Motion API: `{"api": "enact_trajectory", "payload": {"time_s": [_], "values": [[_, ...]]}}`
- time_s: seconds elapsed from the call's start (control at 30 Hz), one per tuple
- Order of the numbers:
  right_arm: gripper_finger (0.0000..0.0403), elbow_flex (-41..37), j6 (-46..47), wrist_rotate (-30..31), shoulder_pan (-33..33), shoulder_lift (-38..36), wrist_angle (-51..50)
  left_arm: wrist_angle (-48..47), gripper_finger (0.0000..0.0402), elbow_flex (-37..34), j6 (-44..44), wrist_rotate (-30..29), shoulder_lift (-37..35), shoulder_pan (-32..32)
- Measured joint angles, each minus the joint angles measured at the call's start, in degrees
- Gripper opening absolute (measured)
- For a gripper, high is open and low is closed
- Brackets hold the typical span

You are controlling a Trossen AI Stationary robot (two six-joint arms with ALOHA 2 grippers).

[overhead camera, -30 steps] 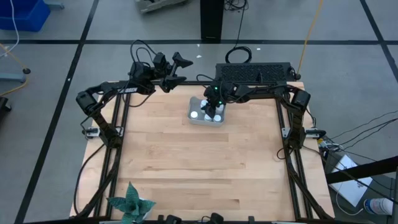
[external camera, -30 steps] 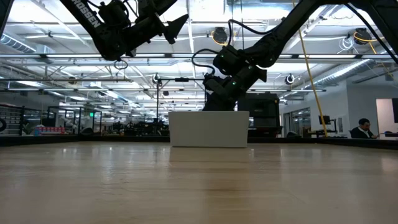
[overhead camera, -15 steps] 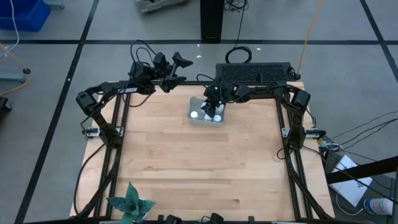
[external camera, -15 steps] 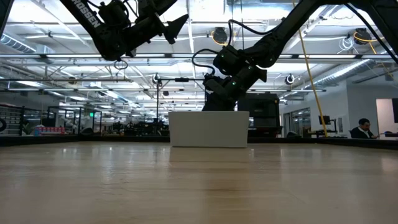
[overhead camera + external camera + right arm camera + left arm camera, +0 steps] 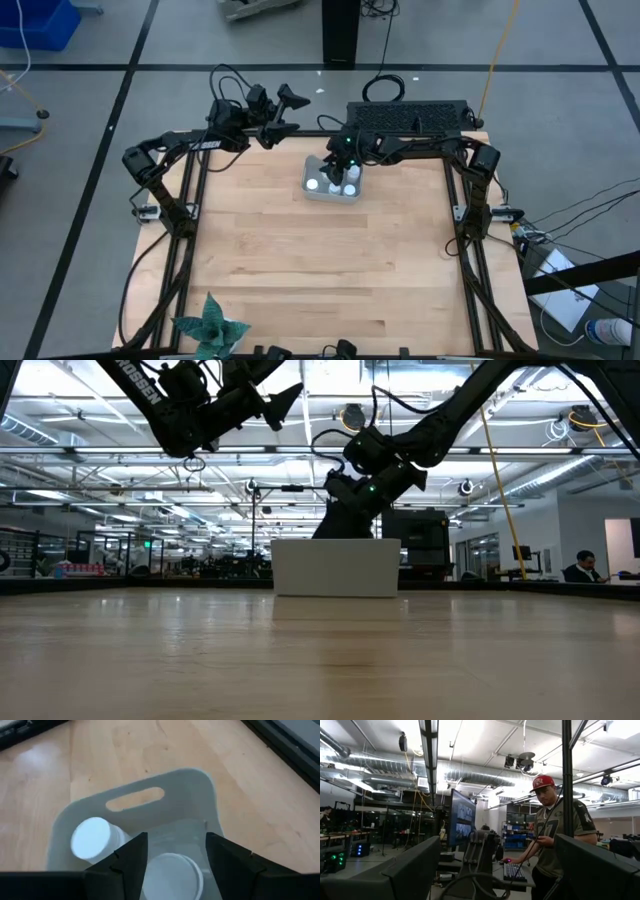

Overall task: Pick and place pill bottles into a basket
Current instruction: Return to Home Position

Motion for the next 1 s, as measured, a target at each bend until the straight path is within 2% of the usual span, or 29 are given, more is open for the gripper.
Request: {"api": "enact_trajectory", "payload": {"time_s": [0.17,0.3,0.43,0.53,0.67,0.77,0.87,1.0], "values": [[0.0190,0.0,0.0,0.0,-0.1,-3.6,0.7,0.0,0.0395,0.0,0.0,0.4,0.0,0.0],[0.0187,0.3,-1.1,0.2,-0.1,-10.5,0.1,0.3,0.0395,0.0,-2.5,1.1,-1.1,0.5],[0.0187,0.3,-2.7,2.1,-0.1,-19.4,-3.5,-0.9,0.0395,0.0,-7.1,4.8,-5.4,2.2],[0.0187,0.3,-4.4,3.3,0.0,-26.5,-7.4,-6.4,0.0395,0.0,-10.7,9.5,-10.2,4.4],[0.0187,0.4,-4.7,3.3,0.0,-35.5,-12.9,-19.7,0.0395,0.0,-9.2,15.6,-17.8,7.5],[0.0187,0.4,-5.0,3.2,0.0,-41.4,-18.9,-32.6,0.0395,0.0,-2.4,17.8,-23.5,9.0],[0.0187,0.4,-6.3,3.3,0.0,-46.9,-25.1,-47.8,0.0395,0.0,8.0,17.3,-29.9,10.8],[0.0187,0.4,-7.0,3.2,0.0,-53.6,-31.2,-71.0,0.0395,0.0,23.8,11.3,-38.5,13.7]]}}
